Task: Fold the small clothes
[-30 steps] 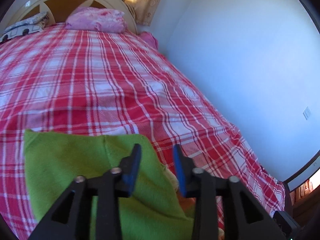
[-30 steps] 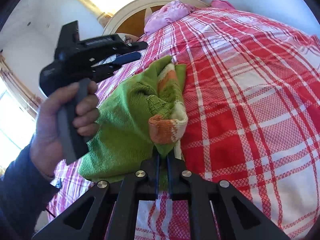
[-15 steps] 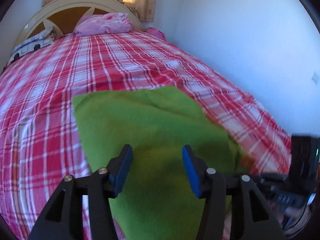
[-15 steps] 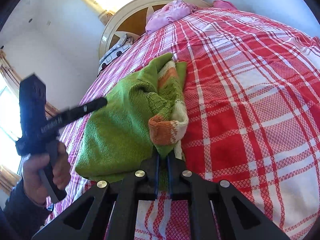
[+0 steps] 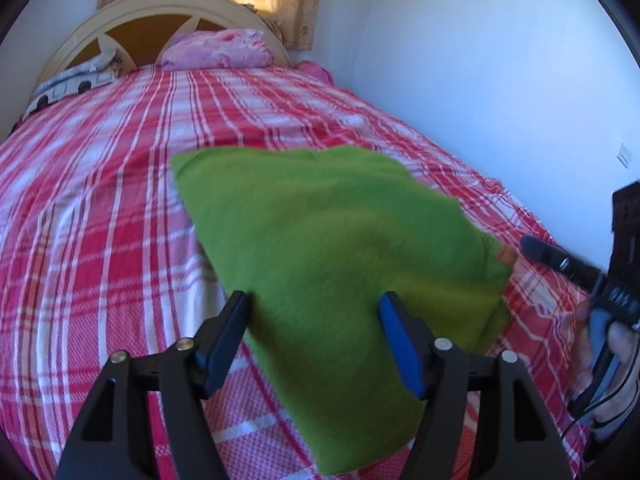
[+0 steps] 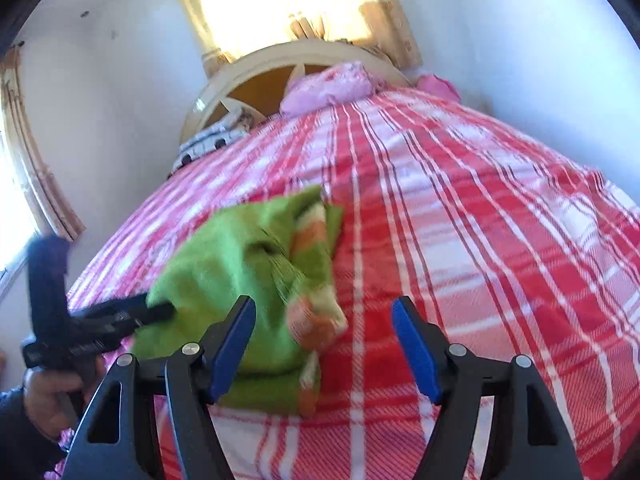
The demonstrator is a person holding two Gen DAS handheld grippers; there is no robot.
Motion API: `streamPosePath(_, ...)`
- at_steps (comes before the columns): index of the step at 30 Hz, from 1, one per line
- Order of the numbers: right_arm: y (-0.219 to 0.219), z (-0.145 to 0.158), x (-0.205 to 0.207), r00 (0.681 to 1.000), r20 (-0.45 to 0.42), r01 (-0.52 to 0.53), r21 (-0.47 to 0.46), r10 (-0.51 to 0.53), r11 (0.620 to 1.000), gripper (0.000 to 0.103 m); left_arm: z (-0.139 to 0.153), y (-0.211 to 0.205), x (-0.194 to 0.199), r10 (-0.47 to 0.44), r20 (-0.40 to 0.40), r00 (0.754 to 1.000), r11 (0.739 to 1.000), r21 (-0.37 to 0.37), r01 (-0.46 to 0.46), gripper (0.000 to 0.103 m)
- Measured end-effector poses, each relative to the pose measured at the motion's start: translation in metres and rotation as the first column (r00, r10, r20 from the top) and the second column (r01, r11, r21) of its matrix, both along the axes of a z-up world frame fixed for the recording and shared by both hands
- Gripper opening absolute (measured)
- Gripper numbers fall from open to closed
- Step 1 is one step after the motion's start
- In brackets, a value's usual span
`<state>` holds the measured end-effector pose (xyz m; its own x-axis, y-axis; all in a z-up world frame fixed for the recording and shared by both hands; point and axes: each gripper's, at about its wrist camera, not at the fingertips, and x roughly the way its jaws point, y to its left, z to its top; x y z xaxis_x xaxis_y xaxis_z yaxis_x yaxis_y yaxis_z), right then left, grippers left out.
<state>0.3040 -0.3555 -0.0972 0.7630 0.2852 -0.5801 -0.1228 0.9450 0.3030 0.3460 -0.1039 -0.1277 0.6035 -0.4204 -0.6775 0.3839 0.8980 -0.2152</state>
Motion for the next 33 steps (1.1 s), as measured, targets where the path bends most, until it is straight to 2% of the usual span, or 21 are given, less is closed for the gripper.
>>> streamPosePath(3,0.031,0.013,0.018,0.994,-0.003,-0.113,-0.02,0.113,0.993,0.071,-0.009,0.002,0.0,0.003,-0.023,1.0,1.0,-0.012,-0.003,0.074)
streamPosePath(5,0.047,0.021,0.034,0.988,-0.014,-0.152,-0.056,0.152,0.987,0.063,-0.012,0.002,0.0,0.0,-0.033,0.999,1.0,-0.015,0.0,0.075)
streamPosePath(7,0.053,0.026,0.063,0.988,-0.042,-0.153,-0.053,0.151,0.987,0.045,-0.016,0.001,-0.001,-0.007,-0.048,0.999,1.0,-0.02,0.006,0.077)
streamPosePath(8,0.052,0.026,0.072,0.989,-0.052,-0.144,-0.044,0.141,0.989,0.043,-0.017,0.002,-0.002,-0.007,-0.051,0.999,1.0,-0.023,0.006,0.077)
streamPosePath(11,0.043,0.013,0.113,0.98,-0.161,-0.115,0.014,0.116,0.993,0.042,-0.025,0.002,-0.002,-0.017,-0.08,0.997,0.999,-0.033,0.014,0.079)
streamPosePath(14,0.043,-0.008,0.141,0.968,-0.238,-0.092,-0.03,0.082,0.995,0.041,-0.029,0.003,-0.001,-0.024,-0.095,0.995,0.999,-0.045,0.019,0.081)
streamPosePath(16,0.044,-0.017,0.151,0.957,-0.268,-0.115,0.001,0.111,0.993,0.02,-0.03,0.0,-0.004,-0.028,-0.088,0.996,0.999,-0.037,0.025,0.084)
streamPosePath(19,0.04,-0.021,0.158,0.956,-0.277,-0.101,0.004,0.099,0.995,0.01,-0.03,-0.002,-0.007,-0.036,-0.078,0.996,0.999,-0.025,0.034,0.085)
streamPosePath(23,0.031,-0.011,0.161,0.976,-0.213,-0.057,-0.061,0.042,0.996,0.009,-0.03,-0.004,-0.008,-0.044,-0.077,0.996,0.999,-0.024,0.043,0.088)
streamPosePath(27,0.038,-0.025,0.166,0.962,-0.265,-0.097,-0.091,0.069,0.991,0.012,-0.031,-0.004,-0.008,-0.05,-0.083,0.995,0.999,-0.02,0.048,0.09)
streamPosePath(29,0.033,-0.023,0.16,0.965,-0.251,-0.089,-0.07,0.068,0.994,0.023,-0.031,-0.003,-0.007,-0.05,-0.084,0.995,0.998,-0.027,0.048,0.09)
streamPosePath(30,0.03,-0.018,0.154,0.968,-0.243,-0.077,-0.064,0.059,0.995,0.039,-0.031,-0.003,-0.007,-0.05,-0.085,0.995,0.998,-0.031,0.048,0.09)
streamPosePath(31,0.029,-0.01,0.145,0.976,-0.213,-0.065,-0.064,0.05,0.996,0.047,-0.031,-0.002,-0.008,-0.05,-0.085,0.995,0.998,-0.034,0.047,0.09)
streamPosePath(33,0.032,0.007,0.125,0.987,-0.145,-0.08,-0.064,0.07,0.995,0.047,-0.03,-0.002,-0.008,-0.051,-0.086,0.995,0.998,-0.037,0.048,0.09)
